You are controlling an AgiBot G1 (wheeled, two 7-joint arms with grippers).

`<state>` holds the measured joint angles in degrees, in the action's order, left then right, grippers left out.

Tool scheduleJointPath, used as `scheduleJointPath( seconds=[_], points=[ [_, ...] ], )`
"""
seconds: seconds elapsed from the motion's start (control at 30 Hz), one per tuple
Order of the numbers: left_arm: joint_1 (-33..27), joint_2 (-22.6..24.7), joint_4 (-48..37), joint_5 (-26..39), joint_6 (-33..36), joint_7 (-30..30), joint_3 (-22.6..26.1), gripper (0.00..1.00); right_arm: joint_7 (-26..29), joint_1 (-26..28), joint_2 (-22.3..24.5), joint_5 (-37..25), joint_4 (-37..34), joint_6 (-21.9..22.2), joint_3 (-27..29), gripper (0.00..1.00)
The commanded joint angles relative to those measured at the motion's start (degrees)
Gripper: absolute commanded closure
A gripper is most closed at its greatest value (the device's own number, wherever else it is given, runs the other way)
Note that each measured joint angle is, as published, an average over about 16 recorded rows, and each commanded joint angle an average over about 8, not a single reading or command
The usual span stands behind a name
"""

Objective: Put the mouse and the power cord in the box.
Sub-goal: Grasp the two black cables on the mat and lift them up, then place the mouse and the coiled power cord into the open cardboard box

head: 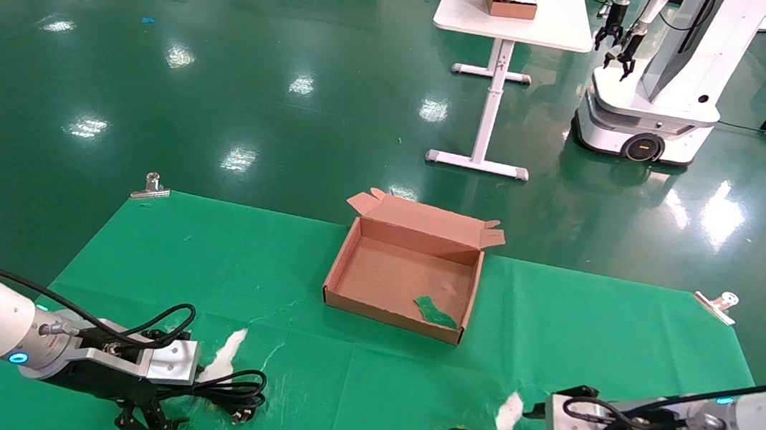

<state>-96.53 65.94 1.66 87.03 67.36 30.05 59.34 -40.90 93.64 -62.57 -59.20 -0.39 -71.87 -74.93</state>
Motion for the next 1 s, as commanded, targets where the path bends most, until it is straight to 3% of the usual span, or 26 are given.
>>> scheduleJointPath(
  seconds=[0.03, 0.67, 1.0],
  points=[
    [0.01, -0.01, 0.01, -0.03, -0.05, -0.01, -0.01, 1.00, 0.00, 0.00, -0.01, 0.00, 0.00, -0.01, 0.00, 1.00],
    [0.00, -0.05, 0.09, -0.39, -0.33, -0.06, -0.13, 1.00, 0.21, 0.13, 0.09, 0.22, -0.09, -0.22, 0.13, 1.00],
    [-2.38, -1.01, 0.44, -0.96, 2.42, -0.34, -0.50, 1.00, 3.50, 3.66, 3.17, 3.41, -1.72, -4.34, 2.35, 1.00]
  ],
)
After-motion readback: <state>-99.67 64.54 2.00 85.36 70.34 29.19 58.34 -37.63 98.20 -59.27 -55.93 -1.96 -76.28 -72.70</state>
